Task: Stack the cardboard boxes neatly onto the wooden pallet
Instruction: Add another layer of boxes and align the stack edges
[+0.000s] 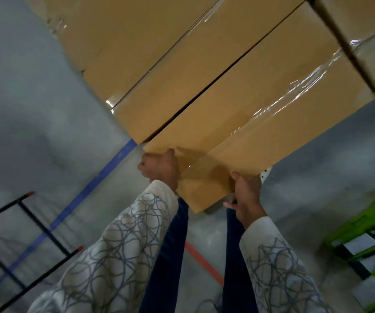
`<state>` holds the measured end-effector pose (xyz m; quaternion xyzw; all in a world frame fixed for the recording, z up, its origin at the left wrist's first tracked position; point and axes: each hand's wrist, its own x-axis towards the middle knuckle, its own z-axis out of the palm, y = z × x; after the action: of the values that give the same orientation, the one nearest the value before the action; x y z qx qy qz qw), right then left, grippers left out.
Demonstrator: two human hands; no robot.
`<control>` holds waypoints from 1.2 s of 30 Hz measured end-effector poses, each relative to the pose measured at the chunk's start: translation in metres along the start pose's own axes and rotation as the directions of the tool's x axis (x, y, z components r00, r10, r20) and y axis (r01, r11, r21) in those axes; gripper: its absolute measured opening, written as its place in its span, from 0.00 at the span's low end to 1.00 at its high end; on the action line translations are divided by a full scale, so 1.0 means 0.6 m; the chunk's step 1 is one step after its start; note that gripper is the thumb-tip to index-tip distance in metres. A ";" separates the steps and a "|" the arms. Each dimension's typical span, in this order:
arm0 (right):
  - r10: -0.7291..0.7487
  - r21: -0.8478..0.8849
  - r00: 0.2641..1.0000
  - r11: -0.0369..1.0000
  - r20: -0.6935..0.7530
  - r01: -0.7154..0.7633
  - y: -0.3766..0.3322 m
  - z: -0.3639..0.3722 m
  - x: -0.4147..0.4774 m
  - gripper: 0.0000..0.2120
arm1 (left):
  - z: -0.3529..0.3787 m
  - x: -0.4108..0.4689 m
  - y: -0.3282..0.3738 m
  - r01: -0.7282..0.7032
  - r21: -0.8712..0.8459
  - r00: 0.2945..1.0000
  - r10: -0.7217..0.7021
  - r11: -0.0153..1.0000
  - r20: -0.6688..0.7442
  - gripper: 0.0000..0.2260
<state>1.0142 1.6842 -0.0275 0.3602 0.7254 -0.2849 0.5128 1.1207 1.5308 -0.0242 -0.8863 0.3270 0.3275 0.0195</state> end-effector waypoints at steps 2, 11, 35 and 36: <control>0.058 -0.009 0.997 0.998 0.060 -0.058 0.019 0.008 -0.005 0.40 | -0.007 0.013 -0.009 0.129 -0.235 0.991 -0.116 0.963 0.071 0.42; 0.111 -0.102 0.984 0.990 0.141 -0.097 0.043 0.037 -0.024 0.37 | -0.037 0.038 0.006 0.285 -0.479 0.954 -0.197 0.830 0.225 0.07; 0.147 -0.237 0.973 0.966 0.178 -0.103 0.039 0.039 -0.015 0.48 | -0.028 0.131 -0.028 -0.052 -0.522 0.994 0.096 0.852 0.056 0.26; 0.147 -0.226 0.973 0.968 0.179 -0.104 0.042 0.040 -0.011 0.50 | -0.028 0.130 -0.029 -0.067 -0.502 0.993 0.107 0.862 0.050 0.26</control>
<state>1.0490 1.6780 -0.0298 0.3185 0.6741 -0.2052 0.6341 1.1853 1.4959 -0.0604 -0.8324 0.2698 0.4348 -0.2128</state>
